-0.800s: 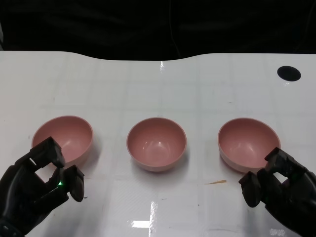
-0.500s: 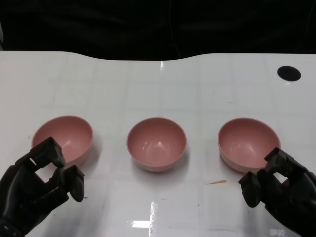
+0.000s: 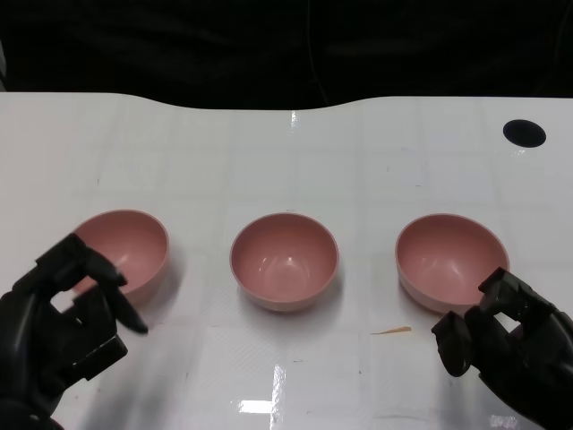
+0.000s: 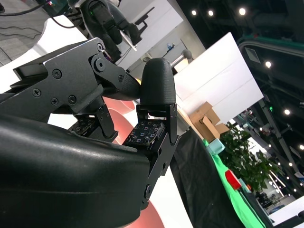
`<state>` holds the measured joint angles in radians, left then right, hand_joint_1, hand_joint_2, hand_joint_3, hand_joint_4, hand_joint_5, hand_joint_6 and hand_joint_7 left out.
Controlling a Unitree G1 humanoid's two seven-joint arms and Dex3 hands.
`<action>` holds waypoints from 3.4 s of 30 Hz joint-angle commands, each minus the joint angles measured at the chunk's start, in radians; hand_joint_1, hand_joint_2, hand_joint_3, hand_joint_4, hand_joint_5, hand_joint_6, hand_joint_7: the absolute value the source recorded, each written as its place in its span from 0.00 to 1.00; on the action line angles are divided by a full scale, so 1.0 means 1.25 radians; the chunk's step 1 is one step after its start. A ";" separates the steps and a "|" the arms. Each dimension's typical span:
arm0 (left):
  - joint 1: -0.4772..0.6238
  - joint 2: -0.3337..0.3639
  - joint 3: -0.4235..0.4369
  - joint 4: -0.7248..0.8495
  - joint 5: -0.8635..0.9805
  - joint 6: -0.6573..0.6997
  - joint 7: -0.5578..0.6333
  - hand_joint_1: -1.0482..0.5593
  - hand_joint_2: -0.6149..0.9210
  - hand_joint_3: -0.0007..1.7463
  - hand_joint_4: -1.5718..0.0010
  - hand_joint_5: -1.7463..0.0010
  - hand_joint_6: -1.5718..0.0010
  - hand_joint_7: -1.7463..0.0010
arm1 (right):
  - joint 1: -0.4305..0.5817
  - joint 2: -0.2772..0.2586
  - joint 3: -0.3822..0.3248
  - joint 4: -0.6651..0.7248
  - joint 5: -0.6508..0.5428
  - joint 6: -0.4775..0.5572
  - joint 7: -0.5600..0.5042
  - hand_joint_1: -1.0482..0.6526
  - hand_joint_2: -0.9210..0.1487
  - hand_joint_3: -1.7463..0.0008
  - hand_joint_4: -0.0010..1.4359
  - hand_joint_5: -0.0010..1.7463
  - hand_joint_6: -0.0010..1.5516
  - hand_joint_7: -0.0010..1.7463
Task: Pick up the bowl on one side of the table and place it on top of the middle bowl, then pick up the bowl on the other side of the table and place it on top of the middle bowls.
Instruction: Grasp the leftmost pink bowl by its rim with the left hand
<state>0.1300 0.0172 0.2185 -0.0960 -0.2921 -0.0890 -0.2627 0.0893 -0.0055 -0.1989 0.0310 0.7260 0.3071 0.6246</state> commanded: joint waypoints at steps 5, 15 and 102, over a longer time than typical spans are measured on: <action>-0.002 0.043 0.003 0.126 0.487 -0.479 0.289 0.38 0.96 0.16 0.85 0.33 0.71 0.60 | 0.008 -0.008 -0.011 -0.008 -0.004 -0.009 -0.006 0.54 0.29 0.44 0.54 1.00 0.57 0.70; 0.009 0.160 -0.039 -0.053 0.949 -0.322 0.432 0.19 0.94 0.00 0.88 0.48 0.69 0.84 | 0.012 -0.006 -0.009 -0.013 0.000 -0.005 -0.001 0.54 0.28 0.45 0.54 0.99 0.57 0.68; -0.474 0.379 -0.520 0.736 0.901 -0.182 0.506 0.56 0.98 0.02 0.31 0.94 0.30 0.96 | 0.007 -0.015 -0.016 0.009 0.009 0.010 0.022 0.55 0.22 0.53 0.56 0.95 0.60 0.61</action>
<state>-0.4538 0.4866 -0.4460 0.8138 0.8570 -0.3117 0.3763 0.0992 -0.0084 -0.2075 0.0359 0.7365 0.3269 0.6449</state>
